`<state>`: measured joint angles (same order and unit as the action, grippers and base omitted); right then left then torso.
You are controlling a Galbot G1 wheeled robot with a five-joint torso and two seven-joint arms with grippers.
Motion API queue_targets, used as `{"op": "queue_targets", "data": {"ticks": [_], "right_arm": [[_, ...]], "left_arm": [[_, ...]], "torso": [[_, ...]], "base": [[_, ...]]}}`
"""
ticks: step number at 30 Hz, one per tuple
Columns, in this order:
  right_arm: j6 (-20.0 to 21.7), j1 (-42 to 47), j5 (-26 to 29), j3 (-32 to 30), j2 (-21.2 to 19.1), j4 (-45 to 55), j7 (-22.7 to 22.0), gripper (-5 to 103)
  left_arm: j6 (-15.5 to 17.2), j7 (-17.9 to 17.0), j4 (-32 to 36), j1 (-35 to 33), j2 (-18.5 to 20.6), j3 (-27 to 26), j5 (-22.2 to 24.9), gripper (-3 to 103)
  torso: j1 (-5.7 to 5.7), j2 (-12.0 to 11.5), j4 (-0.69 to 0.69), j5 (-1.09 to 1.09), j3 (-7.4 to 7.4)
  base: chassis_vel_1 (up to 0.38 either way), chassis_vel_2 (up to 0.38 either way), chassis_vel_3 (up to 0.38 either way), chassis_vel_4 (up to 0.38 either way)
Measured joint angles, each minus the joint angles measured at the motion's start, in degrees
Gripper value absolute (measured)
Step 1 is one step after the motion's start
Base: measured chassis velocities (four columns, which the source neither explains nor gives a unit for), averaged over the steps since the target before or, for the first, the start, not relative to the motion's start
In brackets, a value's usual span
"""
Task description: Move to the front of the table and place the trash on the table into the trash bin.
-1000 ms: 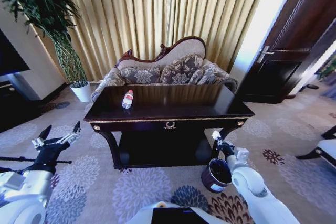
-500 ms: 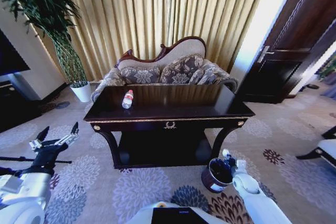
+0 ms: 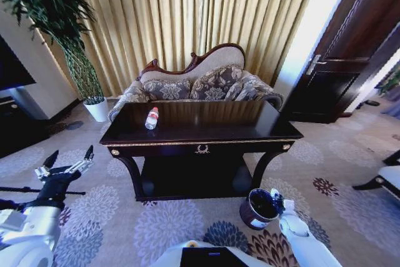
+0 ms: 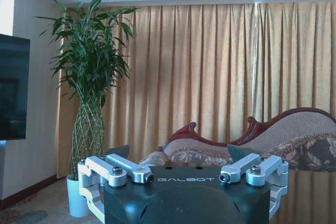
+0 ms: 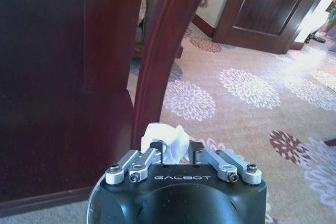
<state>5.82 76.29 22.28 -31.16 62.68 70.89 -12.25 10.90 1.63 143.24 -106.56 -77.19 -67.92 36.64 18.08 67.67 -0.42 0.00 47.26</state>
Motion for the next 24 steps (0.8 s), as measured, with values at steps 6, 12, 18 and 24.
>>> {"op": "queue_targets", "data": {"ticks": [6, 12, 18, 24], "right_arm": [[0.03, 0.03, -0.33, 0.00, 0.30, 0.91, -0.05, 44], [0.07, 0.24, -0.35, -0.03, 0.31, 1.30, -0.11, 66], [-0.17, 0.36, -0.32, -0.28, 0.07, 1.32, -0.16, 93], [-0.38, 0.48, -0.29, -0.34, 0.06, 1.30, -0.19, 99]], "left_arm": [[-0.44, 0.11, 0.00, -0.55, -0.11, -0.40, 0.00, 100], [-0.48, 0.16, 0.00, -0.52, -0.11, -0.35, -0.01, 100], [-0.49, 0.22, 0.00, -0.34, -0.06, -0.22, -0.05, 100], [-0.57, 0.24, 0.00, -0.36, -0.10, -0.22, -0.06, 100]], "torso": [[0.00, 0.00, 0.00, 0.00, 0.00], [0.00, 0.00, -0.01, 0.00, 0.00], [0.00, 0.00, -0.01, 0.00, 0.00], [0.00, 0.00, -0.01, 0.00, 0.00]], "base": [[0.000, 0.000, 0.000, 0.000], [0.000, 0.000, 0.000, 0.000], [0.000, 0.000, 0.000, 0.000], [0.000, 0.000, 0.000, 0.000]]}}
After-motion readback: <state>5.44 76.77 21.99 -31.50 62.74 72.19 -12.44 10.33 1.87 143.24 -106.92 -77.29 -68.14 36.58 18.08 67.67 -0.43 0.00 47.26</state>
